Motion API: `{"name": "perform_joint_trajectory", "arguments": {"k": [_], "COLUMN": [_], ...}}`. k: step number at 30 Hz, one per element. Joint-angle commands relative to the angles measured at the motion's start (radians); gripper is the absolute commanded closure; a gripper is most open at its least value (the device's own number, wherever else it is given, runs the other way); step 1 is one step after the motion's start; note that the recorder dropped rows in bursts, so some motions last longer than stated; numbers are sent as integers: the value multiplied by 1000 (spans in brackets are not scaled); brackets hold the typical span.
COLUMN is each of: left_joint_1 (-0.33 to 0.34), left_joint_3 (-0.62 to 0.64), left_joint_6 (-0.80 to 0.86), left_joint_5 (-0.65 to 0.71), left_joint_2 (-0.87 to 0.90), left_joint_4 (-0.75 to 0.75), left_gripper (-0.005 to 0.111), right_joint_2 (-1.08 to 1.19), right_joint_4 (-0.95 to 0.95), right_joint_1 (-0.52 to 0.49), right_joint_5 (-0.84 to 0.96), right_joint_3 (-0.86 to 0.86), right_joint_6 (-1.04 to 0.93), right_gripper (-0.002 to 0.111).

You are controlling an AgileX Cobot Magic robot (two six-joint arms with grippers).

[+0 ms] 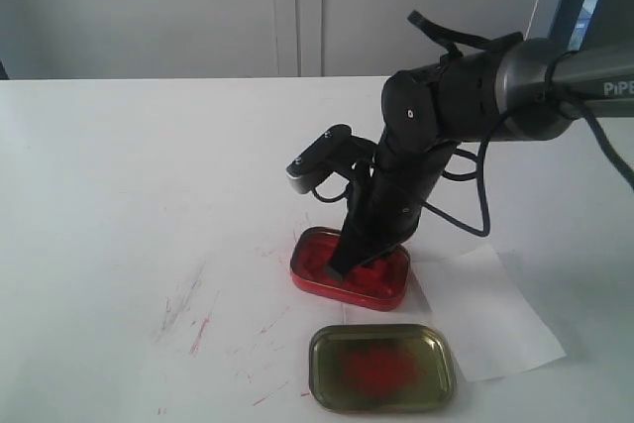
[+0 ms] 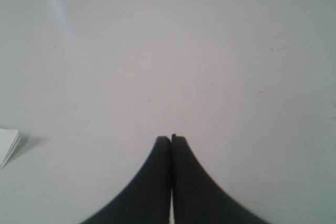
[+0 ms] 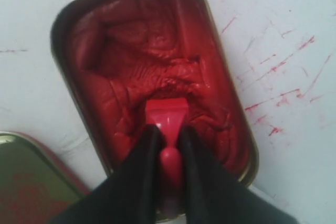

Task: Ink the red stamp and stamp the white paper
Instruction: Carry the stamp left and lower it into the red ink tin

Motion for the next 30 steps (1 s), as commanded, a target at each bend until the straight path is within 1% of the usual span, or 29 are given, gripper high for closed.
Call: {"name": "perform_joint_trajectory", "arguments": {"k": [1, 14, 25, 30], "left_joint_1": [-1, -1, -1, -1], "left_joint_3": [4, 4, 4, 4], "left_joint_6": [0, 0, 0, 0], "left_joint_5": [3, 3, 3, 3], "left_joint_2": [-3, -3, -3, -3], "left_joint_4": [-9, -9, -9, -9], "left_gripper": [107, 107, 107, 107], "right_joint_2": [-1, 6, 131, 143], "right_joint_4": [4, 4, 5, 7], "right_joint_1": [-6, -6, -6, -6], "right_joint_5": [17, 2, 8, 23], "right_joint_3": [-8, -8, -8, -8], "right_joint_6": [5, 5, 5, 5], "right_gripper": [108, 108, 108, 108]}}
